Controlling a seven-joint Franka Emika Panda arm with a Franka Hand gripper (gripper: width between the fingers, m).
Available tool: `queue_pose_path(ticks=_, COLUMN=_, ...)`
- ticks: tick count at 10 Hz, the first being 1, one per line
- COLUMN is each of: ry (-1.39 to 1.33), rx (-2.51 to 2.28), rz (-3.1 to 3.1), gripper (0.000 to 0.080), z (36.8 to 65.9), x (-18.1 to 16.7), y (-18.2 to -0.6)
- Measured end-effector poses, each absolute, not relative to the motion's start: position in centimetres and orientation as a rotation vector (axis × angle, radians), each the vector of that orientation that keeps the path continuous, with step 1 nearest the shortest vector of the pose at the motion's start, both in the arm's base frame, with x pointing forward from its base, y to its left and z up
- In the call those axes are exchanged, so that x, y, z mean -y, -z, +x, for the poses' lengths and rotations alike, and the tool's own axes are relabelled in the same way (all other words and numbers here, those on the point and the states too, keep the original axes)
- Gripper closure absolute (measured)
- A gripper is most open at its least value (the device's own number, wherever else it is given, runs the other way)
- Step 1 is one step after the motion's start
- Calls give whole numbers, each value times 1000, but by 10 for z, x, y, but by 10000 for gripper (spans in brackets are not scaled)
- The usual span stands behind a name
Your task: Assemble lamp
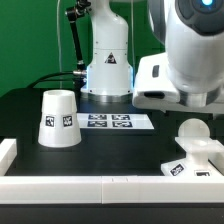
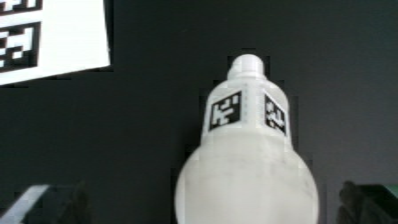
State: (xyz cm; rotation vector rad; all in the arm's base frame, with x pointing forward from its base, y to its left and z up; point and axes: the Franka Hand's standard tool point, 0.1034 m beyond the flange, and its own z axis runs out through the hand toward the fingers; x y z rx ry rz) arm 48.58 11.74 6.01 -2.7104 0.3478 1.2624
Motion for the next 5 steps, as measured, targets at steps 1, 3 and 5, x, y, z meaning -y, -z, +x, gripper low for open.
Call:
queue_pose_path(ticks=1, ry=-1258, rx=-352, rz=-2715, gripper=101, z=487, x=-121, y=-60)
queue_pose_path(ticks=3, ry=-1234, rx=-344, rz=-2729, gripper=101, z=487, x=-129, y=-55)
queue_pose_path(ticks=5, ry=-1220, rx=-352, rz=-2740, gripper=101, z=479, x=-130, y=-43)
